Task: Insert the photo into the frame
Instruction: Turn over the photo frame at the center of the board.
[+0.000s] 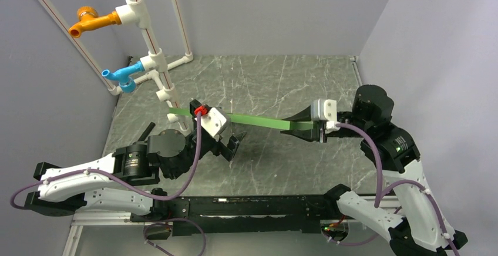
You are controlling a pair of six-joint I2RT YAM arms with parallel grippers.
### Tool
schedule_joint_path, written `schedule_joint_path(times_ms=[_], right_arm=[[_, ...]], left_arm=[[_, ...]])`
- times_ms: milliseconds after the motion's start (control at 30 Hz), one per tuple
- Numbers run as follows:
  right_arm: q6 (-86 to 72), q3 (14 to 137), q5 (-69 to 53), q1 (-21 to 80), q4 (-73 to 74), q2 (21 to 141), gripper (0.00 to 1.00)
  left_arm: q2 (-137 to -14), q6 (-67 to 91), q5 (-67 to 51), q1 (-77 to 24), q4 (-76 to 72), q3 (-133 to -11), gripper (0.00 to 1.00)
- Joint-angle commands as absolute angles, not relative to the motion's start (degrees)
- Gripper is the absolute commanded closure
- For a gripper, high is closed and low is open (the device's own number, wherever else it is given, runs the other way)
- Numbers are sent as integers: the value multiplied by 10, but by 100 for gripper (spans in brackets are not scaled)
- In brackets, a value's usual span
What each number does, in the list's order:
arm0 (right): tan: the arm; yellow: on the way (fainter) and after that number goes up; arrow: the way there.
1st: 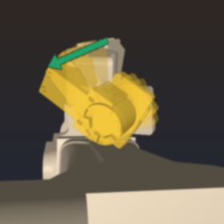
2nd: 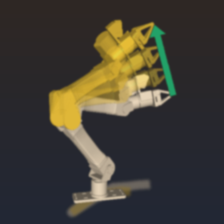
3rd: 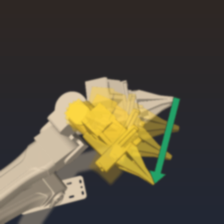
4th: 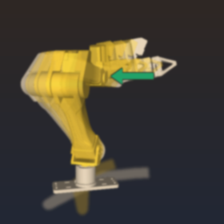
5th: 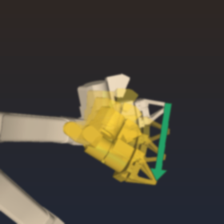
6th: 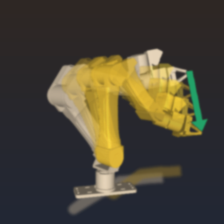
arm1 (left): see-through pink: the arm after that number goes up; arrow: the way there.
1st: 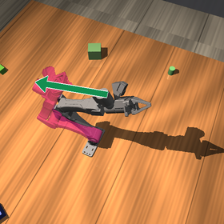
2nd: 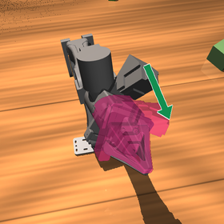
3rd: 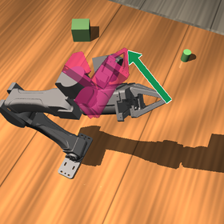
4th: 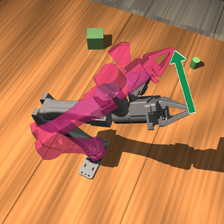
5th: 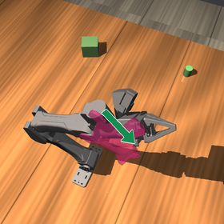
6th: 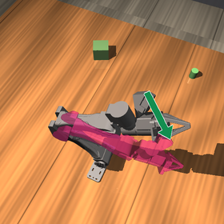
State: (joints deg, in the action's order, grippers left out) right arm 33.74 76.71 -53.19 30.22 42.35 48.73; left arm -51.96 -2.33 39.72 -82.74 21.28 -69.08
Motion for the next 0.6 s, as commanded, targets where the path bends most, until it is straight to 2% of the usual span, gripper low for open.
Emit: schedule_joint_path(times_ms=[0, 200, 433, 567], right_arm=[[268, 839, -472, 299, 408, 513, 100], [218, 883, -440, 278, 416, 540, 100], [284, 967, -545, 208, 521, 577, 100], [297, 1022, -564, 202, 551, 610, 100]], left_arm=[[-513, -8, 400, -829, 199, -701, 1], [-508, -4, 411, -828, 205, -699, 1], [-503, 7, 424, -828, 212, -693, 1], [-499, -41, 437, -828, 198, -684, 1]])
